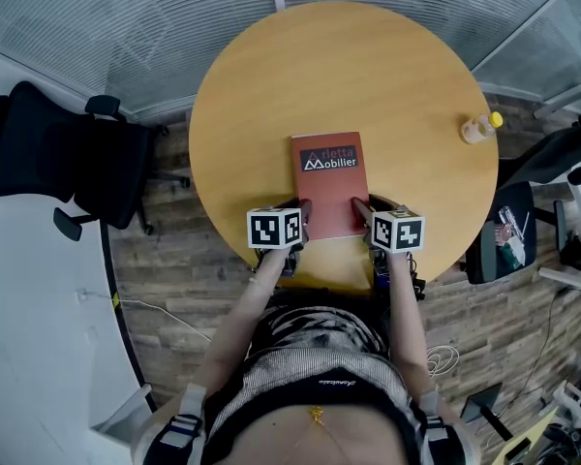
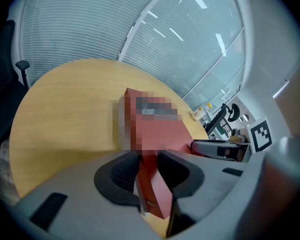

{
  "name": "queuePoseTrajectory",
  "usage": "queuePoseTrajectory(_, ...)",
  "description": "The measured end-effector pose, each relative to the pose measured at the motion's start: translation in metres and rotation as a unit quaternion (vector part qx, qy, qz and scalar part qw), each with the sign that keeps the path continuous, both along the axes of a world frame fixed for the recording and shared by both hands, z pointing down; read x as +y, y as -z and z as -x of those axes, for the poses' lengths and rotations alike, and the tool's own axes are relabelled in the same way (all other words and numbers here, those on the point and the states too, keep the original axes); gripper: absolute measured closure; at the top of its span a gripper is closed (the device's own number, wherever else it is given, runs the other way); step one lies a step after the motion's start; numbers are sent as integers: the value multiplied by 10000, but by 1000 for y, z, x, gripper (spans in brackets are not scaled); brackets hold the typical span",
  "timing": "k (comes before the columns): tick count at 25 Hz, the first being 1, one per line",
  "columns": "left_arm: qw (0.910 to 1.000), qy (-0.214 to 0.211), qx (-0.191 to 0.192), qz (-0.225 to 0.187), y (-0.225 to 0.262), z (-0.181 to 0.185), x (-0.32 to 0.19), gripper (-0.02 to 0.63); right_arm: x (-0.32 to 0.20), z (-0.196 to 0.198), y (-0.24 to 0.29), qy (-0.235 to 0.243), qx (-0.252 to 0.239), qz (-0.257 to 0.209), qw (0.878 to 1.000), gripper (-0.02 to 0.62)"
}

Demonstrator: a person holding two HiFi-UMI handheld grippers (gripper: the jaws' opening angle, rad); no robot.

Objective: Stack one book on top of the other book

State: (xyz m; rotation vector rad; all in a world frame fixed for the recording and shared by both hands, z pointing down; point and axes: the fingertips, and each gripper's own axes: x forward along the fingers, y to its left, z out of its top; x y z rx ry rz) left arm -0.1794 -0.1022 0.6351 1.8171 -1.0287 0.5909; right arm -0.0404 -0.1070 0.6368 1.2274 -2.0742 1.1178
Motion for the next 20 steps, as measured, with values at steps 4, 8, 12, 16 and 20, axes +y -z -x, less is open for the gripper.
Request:
queuePoseTrajectory(4, 9997, 147, 188, -26, 1, 4, 1, 495, 2, -2, 3, 94, 141, -121, 9998, 442)
queuePoseTrajectory(8, 9998, 124, -11, -181, 5, 13, -1, 495, 4, -7, 9, 107, 297, -238, 9992, 442)
queuePoseTrajectory(12, 9979, -115, -369, -521, 18, 17, -2, 495, 7, -13, 18, 109, 420, -409, 9982, 442)
queuePoseTrajectory(16, 9935, -422, -514, -921, 37, 12, 2, 497, 11, -12, 35, 273, 605, -792, 9946, 443)
queuePoseTrajectory(20, 9912, -599, -381, -1117, 52, 1, 9, 528, 17, -4, 53, 585, 655, -1220, 9886, 451)
